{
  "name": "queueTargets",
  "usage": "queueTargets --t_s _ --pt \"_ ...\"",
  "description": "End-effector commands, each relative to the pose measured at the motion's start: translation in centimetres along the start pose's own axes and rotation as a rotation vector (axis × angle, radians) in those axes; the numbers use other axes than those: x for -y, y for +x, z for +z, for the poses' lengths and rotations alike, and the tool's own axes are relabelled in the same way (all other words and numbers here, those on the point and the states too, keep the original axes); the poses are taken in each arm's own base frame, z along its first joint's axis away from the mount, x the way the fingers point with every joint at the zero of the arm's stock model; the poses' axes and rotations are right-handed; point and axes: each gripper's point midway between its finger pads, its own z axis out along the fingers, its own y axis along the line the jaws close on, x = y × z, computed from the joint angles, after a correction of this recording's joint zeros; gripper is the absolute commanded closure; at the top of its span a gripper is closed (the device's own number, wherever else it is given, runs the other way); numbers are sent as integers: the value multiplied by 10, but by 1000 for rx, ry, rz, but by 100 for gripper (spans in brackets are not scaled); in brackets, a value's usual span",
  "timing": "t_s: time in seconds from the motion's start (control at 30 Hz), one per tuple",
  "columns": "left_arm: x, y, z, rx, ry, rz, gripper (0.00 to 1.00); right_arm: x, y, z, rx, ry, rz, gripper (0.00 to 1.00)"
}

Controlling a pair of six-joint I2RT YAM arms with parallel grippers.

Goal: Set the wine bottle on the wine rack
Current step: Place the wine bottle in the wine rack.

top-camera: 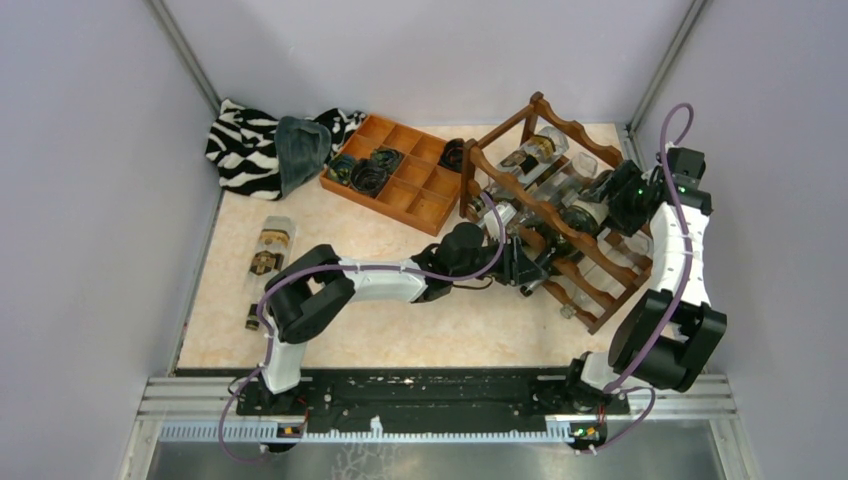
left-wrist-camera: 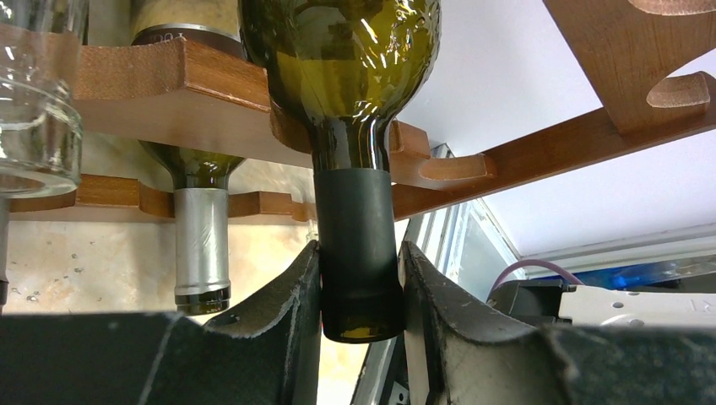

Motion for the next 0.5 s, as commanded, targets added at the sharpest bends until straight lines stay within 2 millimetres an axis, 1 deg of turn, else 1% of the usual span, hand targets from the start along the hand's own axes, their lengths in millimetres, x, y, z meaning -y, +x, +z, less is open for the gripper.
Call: queueTargets --t_s 0.0,0.2,0.33,0.47 --pt "47 -33 -3 84 162 64 100 -23 -42 -10 138 -66 -69 38" --pt "63 -44 -7 108 205 91 100 -26 -47 -15 175 -71 -39 35" --pt "71 -50 -8 119 229 97 100 -25 -51 -19 203 -55 -40 30" --pt "81 -55 -7 121 269 95 100 -23 -52 -19 219 -52 -21 27"
